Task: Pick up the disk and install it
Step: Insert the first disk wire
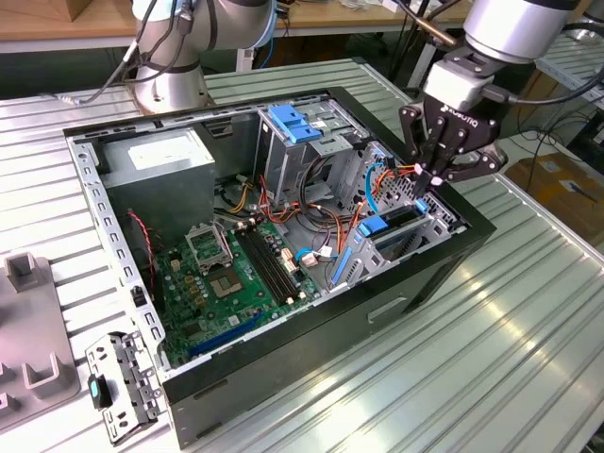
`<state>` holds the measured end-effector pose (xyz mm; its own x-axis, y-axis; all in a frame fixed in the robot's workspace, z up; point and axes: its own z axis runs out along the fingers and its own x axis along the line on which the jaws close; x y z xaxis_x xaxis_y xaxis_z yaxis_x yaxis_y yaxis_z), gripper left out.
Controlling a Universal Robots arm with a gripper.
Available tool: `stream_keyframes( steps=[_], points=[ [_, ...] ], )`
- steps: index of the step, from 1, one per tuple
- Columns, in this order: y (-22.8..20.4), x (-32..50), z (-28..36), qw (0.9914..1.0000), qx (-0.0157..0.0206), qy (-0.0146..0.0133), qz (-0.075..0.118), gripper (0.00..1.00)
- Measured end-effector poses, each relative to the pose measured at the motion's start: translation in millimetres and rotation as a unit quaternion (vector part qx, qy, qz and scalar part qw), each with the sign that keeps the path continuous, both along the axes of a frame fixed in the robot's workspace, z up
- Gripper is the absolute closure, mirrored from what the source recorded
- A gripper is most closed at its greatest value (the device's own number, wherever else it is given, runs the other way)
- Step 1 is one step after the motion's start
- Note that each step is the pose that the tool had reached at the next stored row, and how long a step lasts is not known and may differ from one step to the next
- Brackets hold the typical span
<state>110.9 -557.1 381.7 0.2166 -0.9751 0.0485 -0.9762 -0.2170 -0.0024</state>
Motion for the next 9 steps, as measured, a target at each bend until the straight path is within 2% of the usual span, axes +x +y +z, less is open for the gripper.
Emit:
stream_keyframes(
  steps=[2,5,9],
  points=[
    [0.0,2.7,0.5,0.99998,0.0006,0.0015,0.005,0.89],
    [0.1,14.4,0.7,0.99994,0.0009,0.0043,0.01,0.89],
    [0.2,29.8,0.4,0.99986,0.0009,0.0056,0.016,0.89]
  ],
)
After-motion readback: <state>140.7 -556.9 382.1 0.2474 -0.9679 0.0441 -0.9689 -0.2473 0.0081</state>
